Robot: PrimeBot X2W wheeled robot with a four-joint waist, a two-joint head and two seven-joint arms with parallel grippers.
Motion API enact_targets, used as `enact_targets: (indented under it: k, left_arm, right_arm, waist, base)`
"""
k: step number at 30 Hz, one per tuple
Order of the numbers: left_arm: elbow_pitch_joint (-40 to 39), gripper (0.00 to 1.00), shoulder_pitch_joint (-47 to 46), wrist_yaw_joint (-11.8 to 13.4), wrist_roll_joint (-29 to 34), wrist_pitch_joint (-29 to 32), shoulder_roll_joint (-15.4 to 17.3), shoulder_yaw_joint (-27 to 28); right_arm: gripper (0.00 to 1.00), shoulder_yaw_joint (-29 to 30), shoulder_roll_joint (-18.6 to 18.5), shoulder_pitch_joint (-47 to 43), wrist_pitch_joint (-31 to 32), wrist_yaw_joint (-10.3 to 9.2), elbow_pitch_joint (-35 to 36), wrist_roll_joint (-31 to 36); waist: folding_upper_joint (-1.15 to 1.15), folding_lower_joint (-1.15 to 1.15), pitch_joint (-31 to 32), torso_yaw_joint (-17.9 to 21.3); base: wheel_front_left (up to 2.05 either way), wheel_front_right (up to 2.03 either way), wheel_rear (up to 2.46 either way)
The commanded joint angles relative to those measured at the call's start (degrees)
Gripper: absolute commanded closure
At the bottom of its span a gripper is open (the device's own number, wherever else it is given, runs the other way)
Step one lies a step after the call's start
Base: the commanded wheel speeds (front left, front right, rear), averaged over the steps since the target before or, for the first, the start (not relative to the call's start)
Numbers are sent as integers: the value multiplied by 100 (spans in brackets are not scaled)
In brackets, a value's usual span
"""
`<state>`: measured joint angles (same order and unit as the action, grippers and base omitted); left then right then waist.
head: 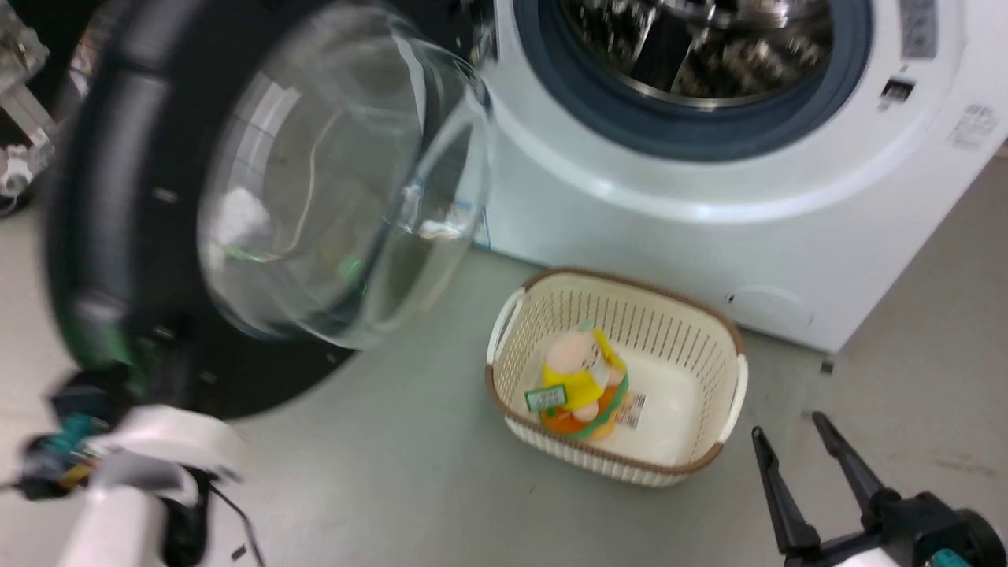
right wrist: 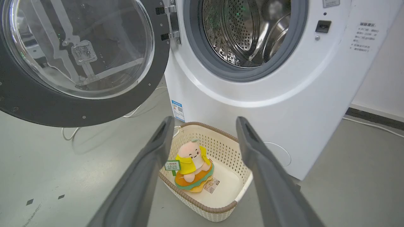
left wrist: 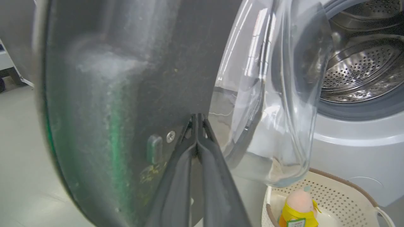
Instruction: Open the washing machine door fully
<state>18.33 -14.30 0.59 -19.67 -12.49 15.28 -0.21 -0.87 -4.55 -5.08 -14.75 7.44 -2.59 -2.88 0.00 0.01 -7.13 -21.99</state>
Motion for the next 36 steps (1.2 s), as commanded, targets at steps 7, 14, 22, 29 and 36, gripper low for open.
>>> enact_targets:
  k: [7,14,22,29,36]
  left_arm:
    - [798,100,-792,48,-450,-133,598,812]
    - [1453,100,-1251,-160,-579,-212,826,1000]
    - [1532,100,-1290,-280,-351,-248,714,968]
    - [577,100,-534,-441,71,-250,217,772]
    - [-391,100,474,-577,336,-250,-473,376]
  right_arm:
    - [0,-21,-250,293,-25,5,8,70]
    - [0,-10,-353,392,-25,5,-8,83]
    - [0,9,-295,398,-25,5,-68,73]
    - [0,215,-115,269,-25,5,127,4]
    - [0,427,45,87,-25,5,425,21]
  waist:
    - [0,-1,-631,61]
    - [0,-1,-777,143]
    - [0,-1,-476,247]
    - [0,-1,148,482]
    - [0,-1,712,915]
  base:
    - [0,0,0]
    - [0,0,0]
    - [0,0,0]
    - [0,0,0]
    - [0,0,0]
